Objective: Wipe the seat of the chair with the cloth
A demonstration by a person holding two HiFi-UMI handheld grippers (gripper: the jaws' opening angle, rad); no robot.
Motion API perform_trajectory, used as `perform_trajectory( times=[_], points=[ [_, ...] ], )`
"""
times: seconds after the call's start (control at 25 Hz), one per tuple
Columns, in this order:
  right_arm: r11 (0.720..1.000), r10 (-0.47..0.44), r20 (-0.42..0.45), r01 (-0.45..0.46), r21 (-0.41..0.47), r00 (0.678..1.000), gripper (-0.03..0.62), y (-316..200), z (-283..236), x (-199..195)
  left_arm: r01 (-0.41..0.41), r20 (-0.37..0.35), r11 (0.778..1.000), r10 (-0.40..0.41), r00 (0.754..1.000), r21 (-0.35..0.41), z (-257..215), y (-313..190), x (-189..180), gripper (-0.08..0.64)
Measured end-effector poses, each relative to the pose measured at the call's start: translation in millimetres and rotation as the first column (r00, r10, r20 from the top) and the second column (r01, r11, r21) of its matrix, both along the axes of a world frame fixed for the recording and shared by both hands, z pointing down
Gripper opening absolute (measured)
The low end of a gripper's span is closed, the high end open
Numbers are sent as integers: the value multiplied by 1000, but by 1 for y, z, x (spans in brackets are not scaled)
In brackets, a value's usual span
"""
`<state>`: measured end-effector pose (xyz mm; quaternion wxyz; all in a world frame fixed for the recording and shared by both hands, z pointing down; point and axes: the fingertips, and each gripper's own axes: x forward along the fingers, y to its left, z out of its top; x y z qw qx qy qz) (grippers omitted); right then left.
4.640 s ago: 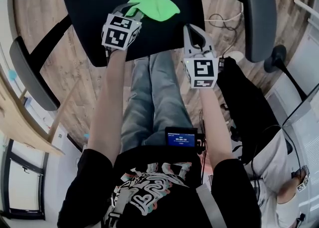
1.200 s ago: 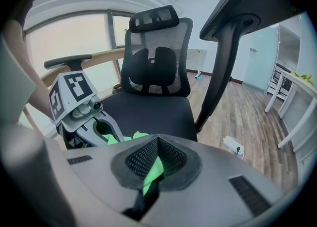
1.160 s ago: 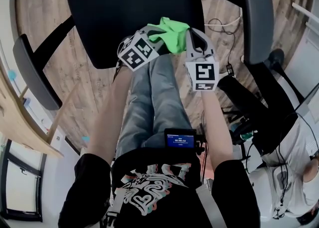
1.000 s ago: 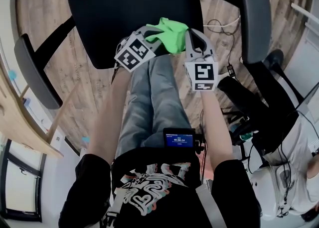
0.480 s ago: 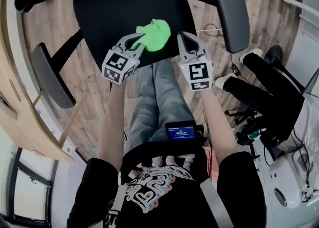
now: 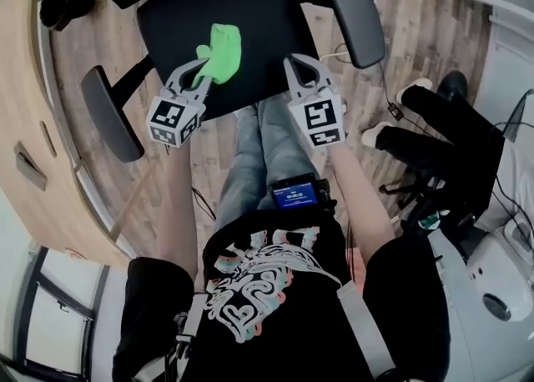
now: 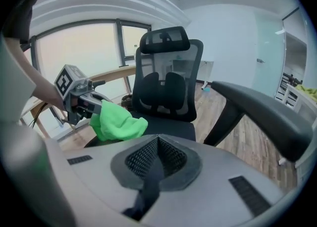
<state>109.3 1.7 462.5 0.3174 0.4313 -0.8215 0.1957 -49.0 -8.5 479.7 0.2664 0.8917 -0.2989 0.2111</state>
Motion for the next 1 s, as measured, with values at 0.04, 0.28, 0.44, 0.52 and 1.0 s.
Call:
perform_trajectory(
  times=[0.04, 0.28, 0.44, 0.52, 1.0],
  points=[
    [1000, -19, -5, 19, 5, 1000, 2, 3, -8, -3, 6, -1, 1000, -6, 1000, 9, -9, 0, -4, 14],
    [998, -24, -14, 25, 60, 1000, 2, 6, -57, -3, 10, -1, 995, -10, 1000, 95, -66, -2, -17, 14],
    [996, 0, 0, 0, 94, 1000, 2, 7, -91, -2, 33, -38, 990, -28, 999, 135, -105, 3, -21, 14],
    [994, 7, 14, -9, 107, 1000, 2, 8, -110, -5, 55, -51, 988, -49, 998, 144, -124, 7, -23, 14],
    [963, 3, 123, -36, 266, 992, 2, -7, -226, -17, 35, -43, 946, -22, 999, 324, -245, 12, -31, 14]
  ],
)
